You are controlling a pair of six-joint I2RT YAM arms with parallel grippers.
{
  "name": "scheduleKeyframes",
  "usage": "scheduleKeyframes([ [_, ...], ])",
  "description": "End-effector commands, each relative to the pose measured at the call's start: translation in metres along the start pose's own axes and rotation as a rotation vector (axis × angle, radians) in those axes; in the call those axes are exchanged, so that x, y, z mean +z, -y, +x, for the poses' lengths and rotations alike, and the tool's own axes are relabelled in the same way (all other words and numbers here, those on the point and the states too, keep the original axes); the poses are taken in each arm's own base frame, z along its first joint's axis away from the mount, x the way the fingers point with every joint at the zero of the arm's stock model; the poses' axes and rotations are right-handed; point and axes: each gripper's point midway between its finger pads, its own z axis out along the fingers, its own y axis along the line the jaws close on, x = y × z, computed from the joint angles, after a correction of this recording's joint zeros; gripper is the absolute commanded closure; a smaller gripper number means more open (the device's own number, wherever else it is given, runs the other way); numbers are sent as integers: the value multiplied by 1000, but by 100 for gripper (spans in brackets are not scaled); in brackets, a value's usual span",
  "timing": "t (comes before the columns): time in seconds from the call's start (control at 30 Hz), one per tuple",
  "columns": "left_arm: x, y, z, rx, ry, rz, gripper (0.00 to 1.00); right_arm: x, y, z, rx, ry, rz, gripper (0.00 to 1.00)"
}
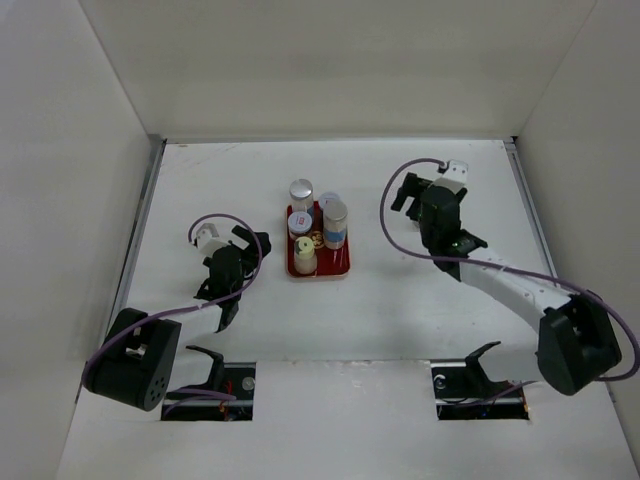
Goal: Organize the condiment bottles
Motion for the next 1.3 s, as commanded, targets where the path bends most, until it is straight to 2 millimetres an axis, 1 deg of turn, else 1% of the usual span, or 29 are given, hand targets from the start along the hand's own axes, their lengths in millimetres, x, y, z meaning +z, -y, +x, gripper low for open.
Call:
scheduleKeyframes([
  [0.0, 1, 21, -13, -31, 41, 65, 0, 25, 47, 0, -14, 5, 155, 1],
  [0.07, 0, 23, -16, -34, 51, 68, 0, 43, 70, 1, -35, -7, 226, 0],
  [0.13, 0, 22, -15, -31, 51, 65, 0, 56, 88, 4, -48, -28, 283, 0],
  [0.17, 1, 21, -14, -30, 45, 63, 0, 63, 93, 6, -44, -33, 296, 0],
  [0.23, 0, 21, -15, -31, 46, 64, 0, 77, 98, 11, -54, -61, 303, 0],
  [0.33, 2, 22, -14, -29, 46, 61, 0, 90, 92, 15, -54, -77, 278, 1],
  [0.4, 3, 21, -10, -27, 30, 60, 0, 97, 95, 15, -50, -75, 283, 11],
  [0.47, 2, 23, -11, -29, 34, 66, 0, 101, 98, 14, -50, -70, 292, 28],
  [0.57, 3, 22, -9, -26, 29, 61, 0, 99, 100, 16, -48, -73, 291, 50],
  [0.63, 2, 22, -9, -28, 27, 64, 0, 92, 101, 14, -43, -67, 296, 55],
  [0.67, 2, 23, -10, -29, 30, 68, 0, 85, 96, 15, -39, -62, 286, 55],
  [0.7, 2, 23, -11, -29, 33, 67, 0, 74, 85, 16, -42, -59, 264, 55],
  [0.77, 3, 22, -9, -28, 28, 64, 0, 52, 72, 19, -49, -55, 233, 55],
  [0.83, 2, 22, -8, -27, 25, 66, 0, 27, 56, 24, -68, -61, 181, 54],
  [0.87, 2, 23, -8, -29, 26, 68, 0, 14, 51, 26, -72, -64, 162, 54],
  [0.97, 4, 24, -6, -24, 21, 63, 0, -23, 23, 28, -60, -70, 53, 53],
  [1.03, 4, 25, -4, -25, 14, 66, 0, -42, -5, 29, -56, -77, -49, 53],
  [1.13, 4, 25, -8, -26, 32, 62, 0, -63, -51, 34, -40, -100, -184, 53],
  [1.2, 5, 23, -8, -26, 32, 57, 0, -73, -87, 42, -39, -128, -276, 52],
  [1.27, 3, 23, -12, -29, 46, 58, 0, -75, -112, 47, -60, -135, -329, 52],
])
